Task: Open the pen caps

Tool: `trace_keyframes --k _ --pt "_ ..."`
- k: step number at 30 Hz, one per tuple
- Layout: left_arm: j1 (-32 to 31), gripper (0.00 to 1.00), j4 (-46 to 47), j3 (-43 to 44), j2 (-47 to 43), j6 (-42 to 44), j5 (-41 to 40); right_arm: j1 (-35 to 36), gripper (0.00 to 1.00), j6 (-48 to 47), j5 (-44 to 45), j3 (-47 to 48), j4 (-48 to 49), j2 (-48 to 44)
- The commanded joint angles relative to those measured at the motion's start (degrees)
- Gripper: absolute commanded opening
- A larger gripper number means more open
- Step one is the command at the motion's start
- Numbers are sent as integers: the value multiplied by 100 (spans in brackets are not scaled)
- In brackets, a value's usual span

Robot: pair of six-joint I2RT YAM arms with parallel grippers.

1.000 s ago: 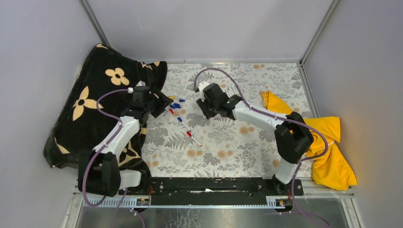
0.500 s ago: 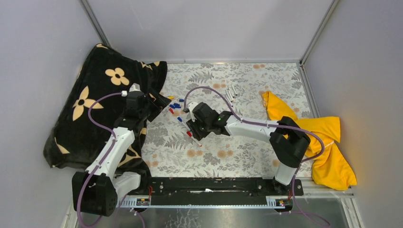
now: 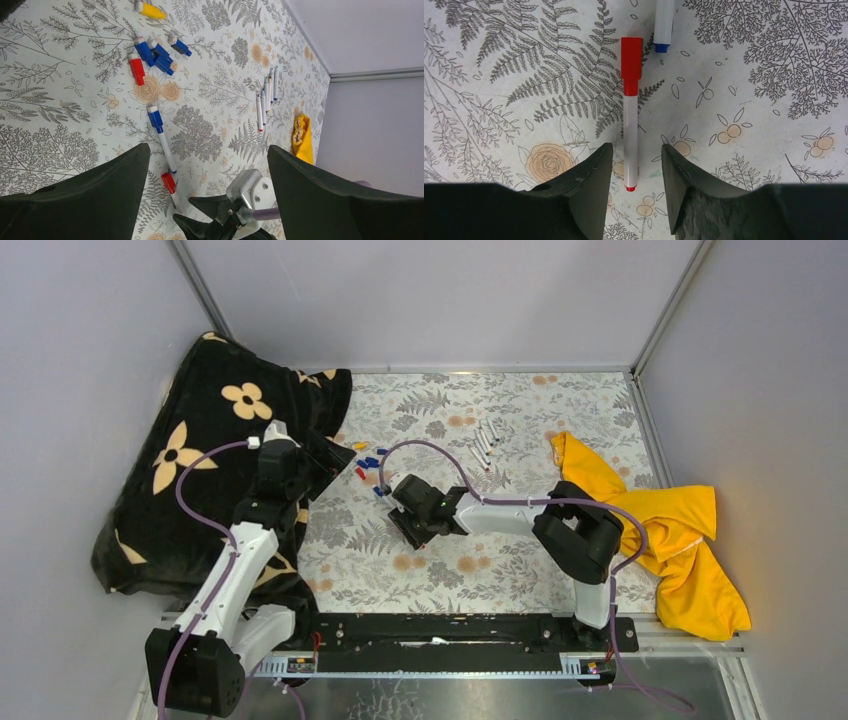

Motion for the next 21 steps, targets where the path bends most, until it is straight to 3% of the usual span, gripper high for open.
trace_keyframes --k 1,10,15,18,21 --pt "17 94 -61 -93 -173 -66 -226 47 48 51 288 291 15 162" --pt "49 96 -55 -152 -194 -152 -264 113 41 43 369 534 -195 565" --pt "89 96 -59 -169 -187 -154 -224 113 20 82 339 571 -404 588" --pt "106 97 -43 -194 -156 -167 -212 113 1 106 305 512 -452 454" --pt "111 97 7 -225 -79 -189 -167 113 0 75 259 423 -411 186"
